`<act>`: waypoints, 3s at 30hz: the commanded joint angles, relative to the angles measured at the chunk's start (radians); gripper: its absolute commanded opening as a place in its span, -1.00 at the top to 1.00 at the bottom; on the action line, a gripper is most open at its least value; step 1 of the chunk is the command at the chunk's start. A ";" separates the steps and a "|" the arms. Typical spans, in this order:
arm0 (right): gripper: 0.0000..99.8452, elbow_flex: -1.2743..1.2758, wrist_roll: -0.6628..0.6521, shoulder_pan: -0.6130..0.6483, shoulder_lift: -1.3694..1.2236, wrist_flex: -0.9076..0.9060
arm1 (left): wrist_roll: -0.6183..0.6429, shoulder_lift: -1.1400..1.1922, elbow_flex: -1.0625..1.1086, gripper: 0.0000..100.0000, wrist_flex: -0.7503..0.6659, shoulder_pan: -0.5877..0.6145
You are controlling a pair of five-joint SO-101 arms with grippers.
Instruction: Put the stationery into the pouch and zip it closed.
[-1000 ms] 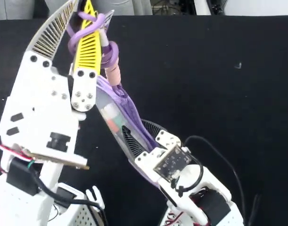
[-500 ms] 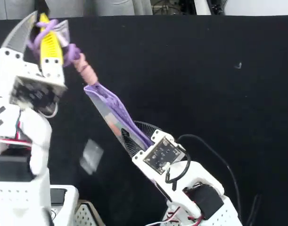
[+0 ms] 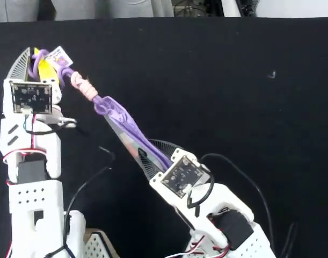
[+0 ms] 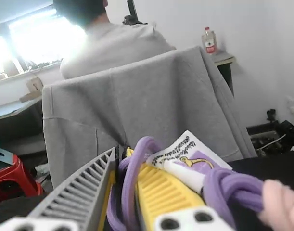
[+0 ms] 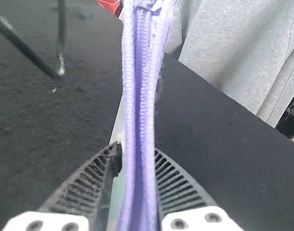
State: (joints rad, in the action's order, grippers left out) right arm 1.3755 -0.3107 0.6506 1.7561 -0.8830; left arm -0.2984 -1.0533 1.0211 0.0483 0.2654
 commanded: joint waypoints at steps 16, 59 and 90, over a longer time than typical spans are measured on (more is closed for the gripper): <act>0.98 0.013 -0.017 0.002 -0.005 -0.026 | 0.017 0.184 0.257 0.94 -0.288 0.108; 0.68 -0.242 -0.018 0.175 -0.044 0.077 | 0.006 -0.764 -0.064 0.94 0.288 -0.260; 0.51 -0.234 0.147 0.434 -0.292 0.219 | 0.020 -0.756 -0.054 0.94 0.288 -0.260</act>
State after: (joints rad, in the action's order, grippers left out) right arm 1.1024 -0.1741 1.0725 1.4830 -0.7465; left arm -0.2892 -1.8174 1.0226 0.3429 0.0123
